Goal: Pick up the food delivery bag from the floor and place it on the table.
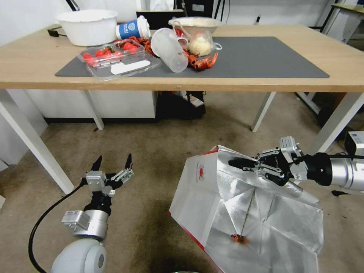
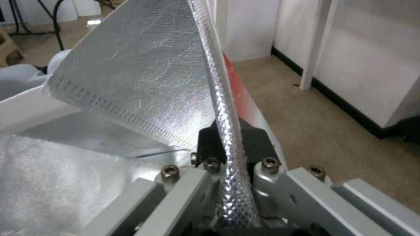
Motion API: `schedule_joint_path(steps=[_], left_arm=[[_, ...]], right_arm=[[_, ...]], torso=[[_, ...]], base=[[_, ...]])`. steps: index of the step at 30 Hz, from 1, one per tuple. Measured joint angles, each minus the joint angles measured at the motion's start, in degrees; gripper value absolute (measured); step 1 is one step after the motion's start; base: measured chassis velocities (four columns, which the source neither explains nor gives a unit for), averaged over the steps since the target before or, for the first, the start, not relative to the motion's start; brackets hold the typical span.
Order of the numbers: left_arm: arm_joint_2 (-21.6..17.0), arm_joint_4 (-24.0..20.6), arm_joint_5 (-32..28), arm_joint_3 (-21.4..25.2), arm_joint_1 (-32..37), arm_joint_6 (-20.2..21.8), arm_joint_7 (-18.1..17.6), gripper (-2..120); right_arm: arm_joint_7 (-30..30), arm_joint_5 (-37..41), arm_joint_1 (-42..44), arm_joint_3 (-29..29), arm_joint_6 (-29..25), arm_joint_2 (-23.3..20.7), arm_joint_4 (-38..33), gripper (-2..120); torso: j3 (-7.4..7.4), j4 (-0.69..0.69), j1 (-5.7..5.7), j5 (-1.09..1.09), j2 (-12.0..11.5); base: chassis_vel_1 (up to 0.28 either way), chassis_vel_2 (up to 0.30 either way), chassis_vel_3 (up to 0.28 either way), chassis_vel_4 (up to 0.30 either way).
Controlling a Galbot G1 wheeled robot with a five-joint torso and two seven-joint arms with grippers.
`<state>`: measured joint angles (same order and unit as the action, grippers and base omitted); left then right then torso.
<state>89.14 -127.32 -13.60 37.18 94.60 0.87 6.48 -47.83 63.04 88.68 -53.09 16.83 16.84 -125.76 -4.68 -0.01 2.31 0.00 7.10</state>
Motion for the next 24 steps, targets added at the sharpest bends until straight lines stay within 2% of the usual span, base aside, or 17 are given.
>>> schedule_joint_path(steps=[24], left_arm=[[0.02, -0.33, -0.10, 0.05, -0.01, 0.14, 0.09, 100]], right_arm=[[-1.31, 1.74, -0.17, -0.30, 0.43, -1.56, 0.70, 0]], torso=[[-4.68, 0.00, 1.15, 0.00, 5.72]], base=[[0.000, 0.000, 0.000, 0.000]])
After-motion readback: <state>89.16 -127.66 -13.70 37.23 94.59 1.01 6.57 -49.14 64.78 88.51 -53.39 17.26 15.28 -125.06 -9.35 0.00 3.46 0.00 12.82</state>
